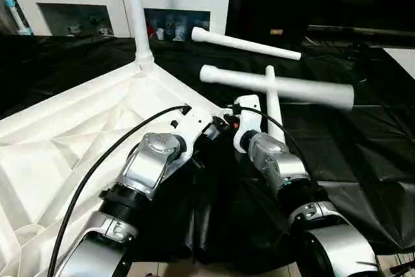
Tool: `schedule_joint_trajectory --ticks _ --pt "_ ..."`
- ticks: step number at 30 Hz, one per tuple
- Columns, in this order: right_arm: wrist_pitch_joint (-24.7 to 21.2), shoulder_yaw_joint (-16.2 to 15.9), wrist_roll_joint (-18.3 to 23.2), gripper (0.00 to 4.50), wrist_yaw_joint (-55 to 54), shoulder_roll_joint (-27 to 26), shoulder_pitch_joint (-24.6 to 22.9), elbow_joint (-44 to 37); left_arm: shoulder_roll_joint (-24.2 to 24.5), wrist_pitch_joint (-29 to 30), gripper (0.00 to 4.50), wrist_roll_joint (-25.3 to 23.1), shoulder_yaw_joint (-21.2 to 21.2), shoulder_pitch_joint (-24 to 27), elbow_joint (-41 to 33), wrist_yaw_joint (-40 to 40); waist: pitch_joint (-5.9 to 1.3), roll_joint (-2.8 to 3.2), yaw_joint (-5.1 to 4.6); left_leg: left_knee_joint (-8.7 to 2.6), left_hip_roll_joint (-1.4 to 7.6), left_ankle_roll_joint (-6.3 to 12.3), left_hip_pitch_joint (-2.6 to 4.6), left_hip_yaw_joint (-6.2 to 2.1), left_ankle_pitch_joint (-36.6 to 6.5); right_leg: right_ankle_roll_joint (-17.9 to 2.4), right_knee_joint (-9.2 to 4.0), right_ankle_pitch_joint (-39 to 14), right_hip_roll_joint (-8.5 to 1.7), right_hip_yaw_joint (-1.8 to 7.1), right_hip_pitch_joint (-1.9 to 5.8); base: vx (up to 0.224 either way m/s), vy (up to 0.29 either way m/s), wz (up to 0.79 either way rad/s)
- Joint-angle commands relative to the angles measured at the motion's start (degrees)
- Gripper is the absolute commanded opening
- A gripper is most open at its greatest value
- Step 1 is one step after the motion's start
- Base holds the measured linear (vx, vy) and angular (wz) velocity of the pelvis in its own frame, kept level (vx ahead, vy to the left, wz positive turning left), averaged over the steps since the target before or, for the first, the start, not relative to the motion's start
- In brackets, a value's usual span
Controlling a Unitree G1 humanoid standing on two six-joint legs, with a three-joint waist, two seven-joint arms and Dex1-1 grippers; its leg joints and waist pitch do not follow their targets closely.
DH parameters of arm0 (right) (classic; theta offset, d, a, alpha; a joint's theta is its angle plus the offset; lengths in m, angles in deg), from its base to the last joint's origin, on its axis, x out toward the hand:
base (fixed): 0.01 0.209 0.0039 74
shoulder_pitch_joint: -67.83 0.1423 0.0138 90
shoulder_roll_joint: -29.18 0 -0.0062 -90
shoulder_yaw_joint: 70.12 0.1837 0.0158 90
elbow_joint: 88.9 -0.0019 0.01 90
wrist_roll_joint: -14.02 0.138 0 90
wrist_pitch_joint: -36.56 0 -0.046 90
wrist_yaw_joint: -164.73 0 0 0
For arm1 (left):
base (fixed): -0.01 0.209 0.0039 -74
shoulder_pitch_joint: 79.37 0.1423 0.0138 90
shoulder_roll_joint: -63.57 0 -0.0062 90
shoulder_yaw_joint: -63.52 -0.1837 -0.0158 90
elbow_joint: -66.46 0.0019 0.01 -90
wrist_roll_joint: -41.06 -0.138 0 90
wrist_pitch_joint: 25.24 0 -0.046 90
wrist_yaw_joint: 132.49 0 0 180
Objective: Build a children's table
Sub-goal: Rotate table base
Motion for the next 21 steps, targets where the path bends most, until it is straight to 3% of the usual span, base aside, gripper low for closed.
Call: schedule_joint_trajectory --ticks 1,5,10,14,15,17,18,21 --pt "-0.5 -0.2 -0.2 1.37 0.1 0.1 -0.9 0.1 0.6 -0.2 0.00 -0.4 -1.7 1.7 0.7 1.4 -3.21 0.30 0.06 -2.94 1.13 2.10 0.50 0.17 -6.8 -12.7 -2.77 0.4 -3.93 2.21 3.28 0.000 0.000 0.00" --pt "-0.5 -0.2 -0.2 1.09 0.2 -0.1 -1.2 -0.3 2.9 -7.2 0.00 -0.9 -4.1 2.8 0.1 4.5 -3.23 0.41 0.14 -2.99 1.15 1.95 0.49 0.03 -7.1 -12.4 -2.81 -0.2 -3.99 2.16 3.28 0.000 0.000 0.00" --pt "-0.5 -0.3 -0.2 0.62 0.2 0.2 -2.1 -1.4 10.3 -26.4 0.00 -0.9 -9.4 5.8 -3.1 15.6 -3.15 0.26 0.16 -3.12 1.34 1.17 0.64 0.15 -8.4 -11.5 -2.88 -3.0 -4.04 2.38 2.98 0.000 0.000 0.00" --pt "-0.8 -0.3 -0.2 0.30 0.1 0.5 -3.1 -2.1 13.6 -30.9 0.00 0.2 -10.3 7.0 -4.1 20.9 -3.13 0.62 -0.14 -3.32 1.41 -0.23 0.76 0.02 -9.2 -10.9 -2.55 -3.1 -3.85 2.32 2.85 0.000 0.000 0.00" --pt "-0.9 -0.3 -0.3 0.19 0.1 0.7 -3.6 -2.5 15.8 -34.6 0.00 0.1 -10.9 7.3 -3.2 23.1 -3.17 0.85 -0.14 -3.24 1.38 -0.52 0.94 0.00 -8.9 -11.2 -2.44 -1.6 -3.77 2.29 2.70 0.000 0.000 0.00" --pt "-1.0 -0.3 -0.3 0.08 -0.1 0.7 -4.0 -2.9 17.7 -38.5 0.00 -0.3 -11.6 7.4 -2.0 24.4 -3.18 0.93 -0.36 -3.22 1.22 -0.88 0.96 0.07 -9.3 -11.5 -2.40 -0.9 -3.69 2.31 2.71 0.000 0.000 0.00" --pt "-1.1 -0.3 -0.3 0.08 -0.1 0.7 -4.2 -3.1 18.4 -40.5 0.00 -0.4 -11.8 7.4 -1.3 24.7 -3.10 0.69 -0.55 -3.27 1.15 -0.85 0.87 0.09 -10.0 -11.4 -2.49 -1.3 -3.68 2.36 2.78 0.000 0.000 0.00" --pt "-1.2 -0.4 -0.3 0.08 -0.2 0.7 -4.5 -3.5 20.2 -44.4 0.00 -1.2 -12.3 7.2 0.4 25.6 -3.08 0.97 -0.62 -3.36 1.30 -1.69 1.04 0.07 -11.5 -11.3 -2.46 -2.7 -3.79 2.45 2.70 0.000 0.000 0.00"
